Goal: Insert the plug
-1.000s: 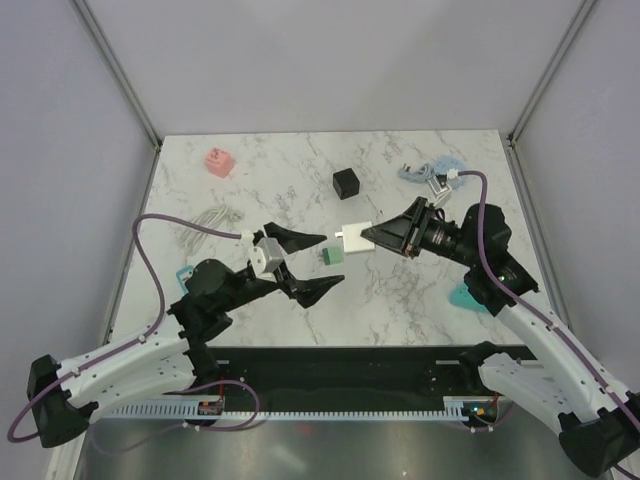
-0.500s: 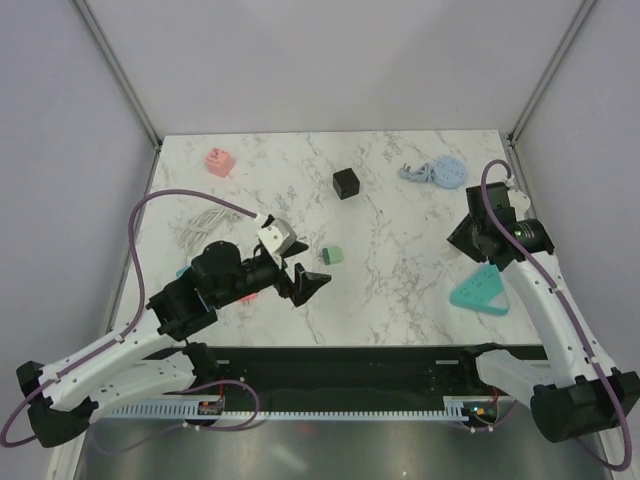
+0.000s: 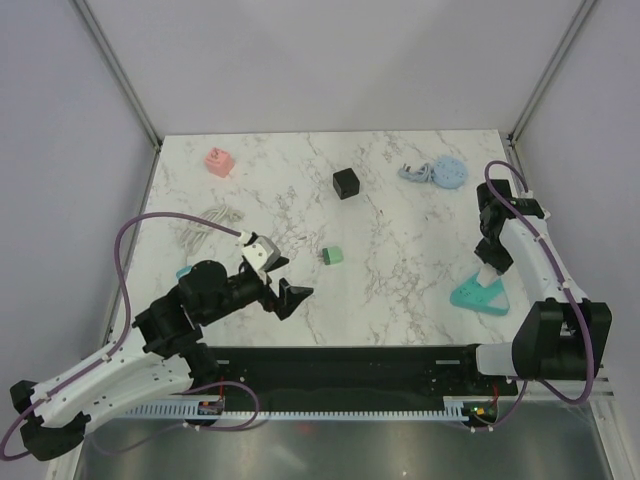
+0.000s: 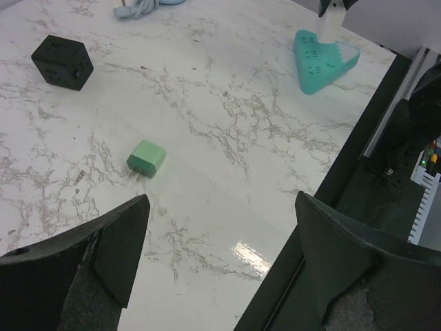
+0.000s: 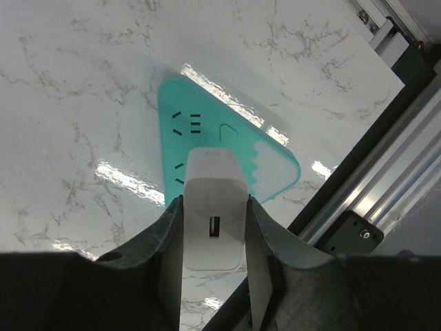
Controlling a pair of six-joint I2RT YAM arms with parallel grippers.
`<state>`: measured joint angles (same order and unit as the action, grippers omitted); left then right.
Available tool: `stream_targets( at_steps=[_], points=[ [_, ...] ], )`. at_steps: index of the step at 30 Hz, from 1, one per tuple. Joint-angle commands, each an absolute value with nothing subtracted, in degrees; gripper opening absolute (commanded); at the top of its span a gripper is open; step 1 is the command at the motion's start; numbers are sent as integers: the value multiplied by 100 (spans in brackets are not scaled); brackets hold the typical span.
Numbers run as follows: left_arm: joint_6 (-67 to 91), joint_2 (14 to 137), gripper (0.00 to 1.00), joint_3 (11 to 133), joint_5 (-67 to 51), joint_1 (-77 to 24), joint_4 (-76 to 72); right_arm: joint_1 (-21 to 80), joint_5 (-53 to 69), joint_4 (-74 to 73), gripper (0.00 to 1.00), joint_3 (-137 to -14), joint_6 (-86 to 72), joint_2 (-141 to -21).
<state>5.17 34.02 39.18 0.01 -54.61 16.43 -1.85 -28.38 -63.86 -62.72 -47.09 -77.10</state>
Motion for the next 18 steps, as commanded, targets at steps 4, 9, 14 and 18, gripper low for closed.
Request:
stream_targets(
  at_steps=[4, 9, 14, 18],
  points=[
    [536, 3463, 93, 3929, -139, -5484, 1617, -351, -2980, -6039, 0, -6478, -4448, -7805],
    [536, 3384, 93, 3902, -132, -5484, 1617, -554, -2690, -5748, 0, -6346, -4350, -7910],
    [492, 3314, 93, 3876, -70, -5484, 1608, -571, -2689, -5590, 0, -6302, -4228, -8103],
    [457, 3278, 93, 3850, -9, -5484, 1600, -606, -2760, -5572, 0, -6328, -4227, -8235]
  ],
)
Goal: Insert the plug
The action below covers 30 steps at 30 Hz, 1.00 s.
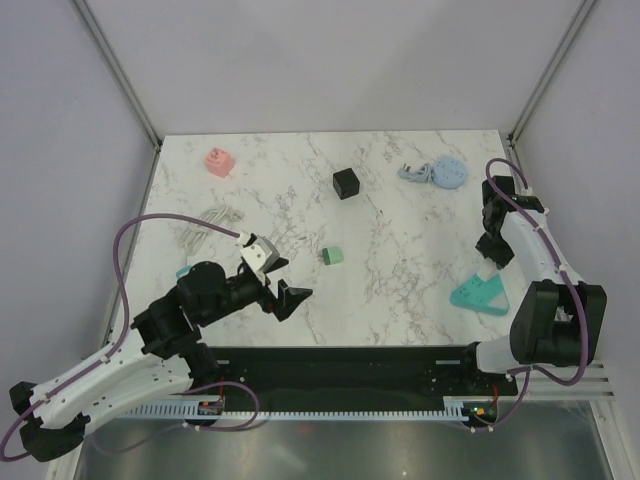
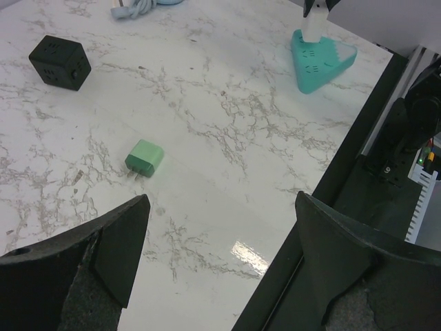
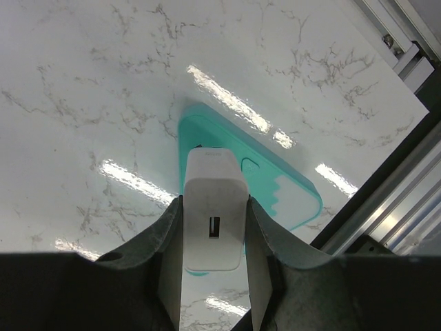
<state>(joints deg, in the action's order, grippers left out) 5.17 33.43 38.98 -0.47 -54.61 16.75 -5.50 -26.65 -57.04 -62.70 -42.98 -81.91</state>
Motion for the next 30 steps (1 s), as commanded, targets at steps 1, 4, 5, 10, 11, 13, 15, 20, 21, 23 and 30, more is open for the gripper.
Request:
stream_targets(
  at_steps=[1, 4, 5, 10, 11, 13, 15, 20, 21, 23, 30],
  points=[
    [448, 3278, 93, 3858, -17, -5484, 1600, -633, -2760, -5572, 0, -6328, -4245, -8253],
    [439, 3270, 93, 3850, -17, -5484, 1600, -642, -2681, -5546, 0, -6372, -4141, -8297],
    [431, 3270, 93, 3841, -18, -5484, 1591, -642, -2628, -5528, 0, -6389, -4061, -8297],
    [422, 3287, 93, 3823, -26, -5484, 1565, -650, -2207, -5326, 0, -6626, -3349, -8200],
    [431, 3287, 93, 3823, -44, -5484, 1556, -642, -2163, -5326, 0, -6723, -3296, -8183],
    [439, 3313, 93, 3823, -53, -5484, 1556, -642, -1822, -5065, 0, -6881, -3261, -8226],
    [439, 3305, 93, 3823, -44, -5484, 1547, -607, -354, -4599, 0, -7293, -2674, -8479],
    [422, 3313, 93, 3814, -18, -5484, 1459, -369, -155, -4421, 0, -9399, -1469, -10138],
    [413, 3313, 93, 3797, -18, -5484, 1459, -378, -367, -4447, 0, -9639, -1372, -10351],
    [387, 3314, 93, 3762, 130, -5484, 1441, -378, -405, -4517, 0, -10323, -1231, -10791],
    [229, 3348, 93, 3665, 430, -5484, 1336, -448, -650, -4535, 0, -11802, -930, -12330]
  ],
)
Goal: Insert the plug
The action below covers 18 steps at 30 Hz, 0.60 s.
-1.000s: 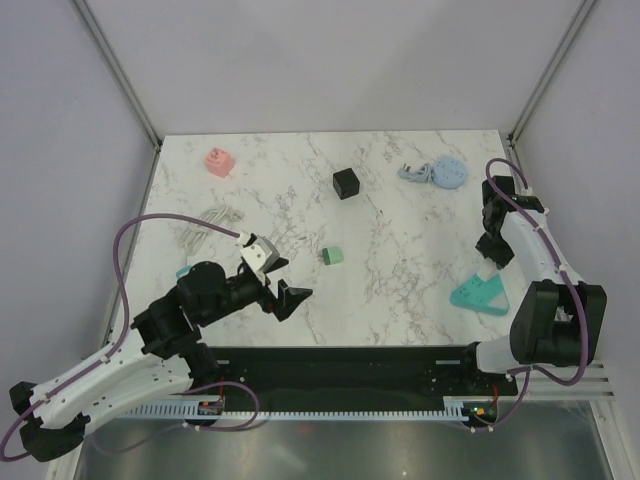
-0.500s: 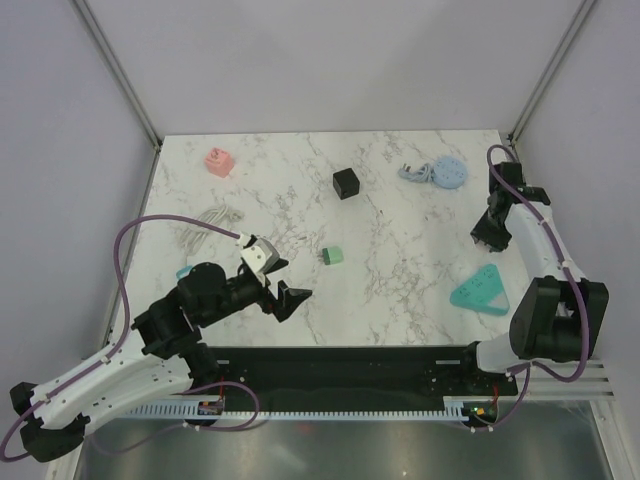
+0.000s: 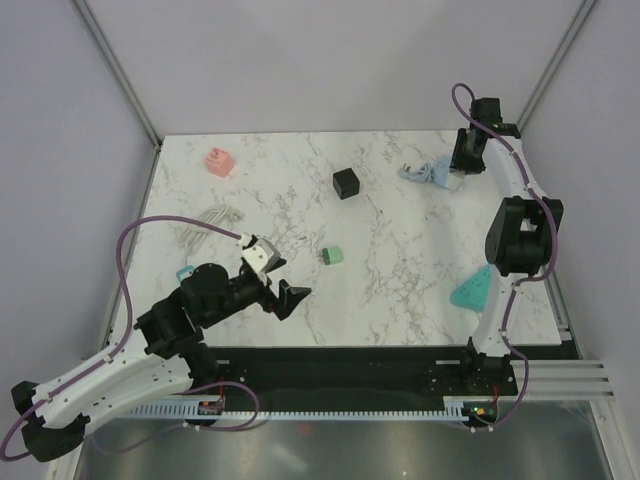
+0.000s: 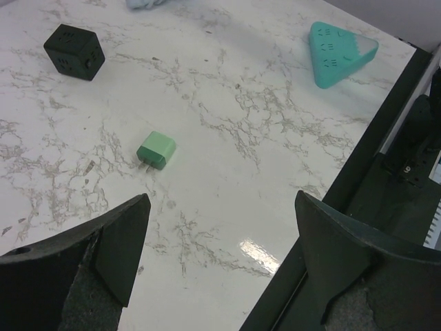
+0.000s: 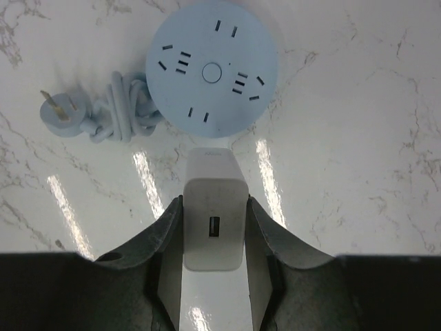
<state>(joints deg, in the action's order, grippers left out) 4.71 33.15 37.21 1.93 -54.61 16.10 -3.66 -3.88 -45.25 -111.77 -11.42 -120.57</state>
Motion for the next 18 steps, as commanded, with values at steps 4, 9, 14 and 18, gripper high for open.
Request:
stream_targets(
  at_steps=[4, 9, 14, 18],
  points=[
    [176, 3445, 93, 3639, 553, -5484, 1309, -501, -546, -4527, 0, -12304, -1748, -12726],
    [132, 3577, 93, 3656, 562, -5476, 1301, -492, -456, -4535, 0, -12744, -1950, -13113],
    [97, 3621, 92, 3630, 677, -5484, 1301, -501, -440, -4597, 0, -12753, -2293, -13166],
    [88, 3612, 92, 3639, 668, -5484, 1309, -483, -378, -4614, 0, -12972, -2373, -13341]
  ],
)
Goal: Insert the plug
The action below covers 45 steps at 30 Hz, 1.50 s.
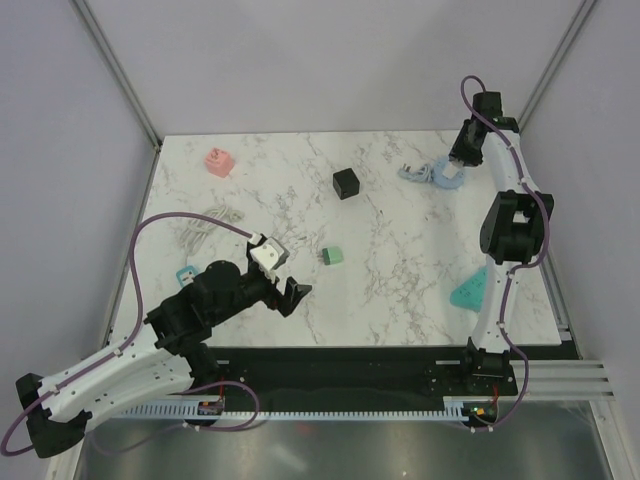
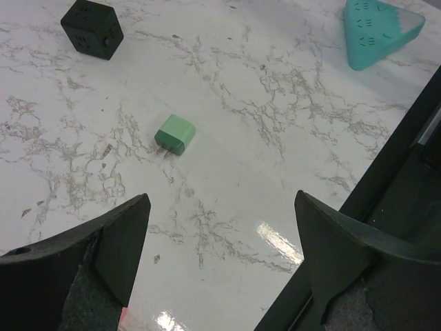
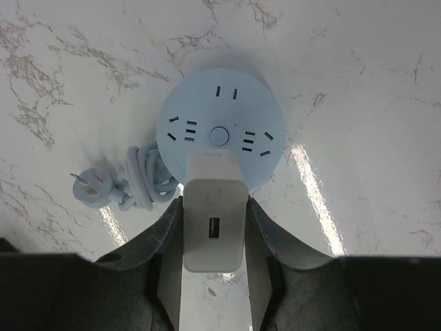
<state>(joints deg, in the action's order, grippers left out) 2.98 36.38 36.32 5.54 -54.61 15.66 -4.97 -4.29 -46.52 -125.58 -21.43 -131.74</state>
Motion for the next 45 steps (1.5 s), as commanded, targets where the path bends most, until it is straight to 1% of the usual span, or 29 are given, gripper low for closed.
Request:
stream_targets(
  at_steps=[1, 11, 21, 35, 45],
  points=[
    [97, 3604, 92, 3639, 659, -5484, 1310, -483, -421, -4693, 0, -13034, -2417, -13385],
    [70, 3533, 92, 3621, 677, -5476, 1301, -492, -545, -5256, 0, -13579, -2487, -13755],
    [79, 3427, 92, 3603, 668, -5484, 1301, -580, -335, -5871, 0, -13632, -2040, -13702],
    [53, 3428, 92, 3586, 721, -5484, 1310, -615, 237, -5739, 0, -14071, -2188, -14027],
    [44, 3437, 92, 3586, 694, -5484, 1310, -615, 35, -5730, 0, -13808, -2329, -13966]
  ],
)
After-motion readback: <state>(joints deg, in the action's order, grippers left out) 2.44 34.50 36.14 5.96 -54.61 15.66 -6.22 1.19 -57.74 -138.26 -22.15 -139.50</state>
